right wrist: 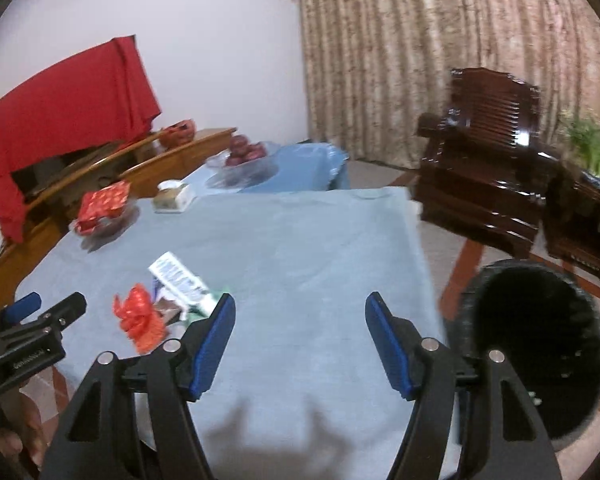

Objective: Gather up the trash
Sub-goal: 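Move both open grippers back to the items on the table, then grasp the red plastic bag with the left gripper and lift it, then grasp the blue hand-cream tube with the right gripper while the left holds the red bag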

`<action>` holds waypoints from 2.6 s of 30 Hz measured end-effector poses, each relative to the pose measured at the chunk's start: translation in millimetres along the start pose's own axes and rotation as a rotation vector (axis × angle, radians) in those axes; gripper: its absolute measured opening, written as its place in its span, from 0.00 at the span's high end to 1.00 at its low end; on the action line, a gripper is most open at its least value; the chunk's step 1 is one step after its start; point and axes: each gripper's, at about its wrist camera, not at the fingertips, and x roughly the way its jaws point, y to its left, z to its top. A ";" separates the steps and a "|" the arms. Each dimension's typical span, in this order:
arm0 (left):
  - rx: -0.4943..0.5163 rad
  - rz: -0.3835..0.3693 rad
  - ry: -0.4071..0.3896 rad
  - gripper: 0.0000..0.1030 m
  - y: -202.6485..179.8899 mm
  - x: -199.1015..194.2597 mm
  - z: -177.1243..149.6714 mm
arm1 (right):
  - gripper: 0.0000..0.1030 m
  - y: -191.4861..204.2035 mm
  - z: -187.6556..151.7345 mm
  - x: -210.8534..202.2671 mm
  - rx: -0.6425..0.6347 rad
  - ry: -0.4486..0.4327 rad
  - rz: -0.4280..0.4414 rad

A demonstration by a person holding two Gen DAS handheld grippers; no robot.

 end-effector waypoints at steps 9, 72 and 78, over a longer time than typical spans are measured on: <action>-0.031 0.031 0.011 0.10 44.3 33.0 -7.9 | 0.36 55.9 -5.5 43.0 -0.043 0.029 0.028; 0.027 -0.135 -0.026 0.79 63.8 153.9 8.7 | 0.76 110.2 -28.3 208.2 -0.101 0.243 0.123; 0.022 -0.146 -0.029 0.79 55.5 145.8 7.4 | 0.80 97.5 -25.6 196.8 -0.090 0.227 0.118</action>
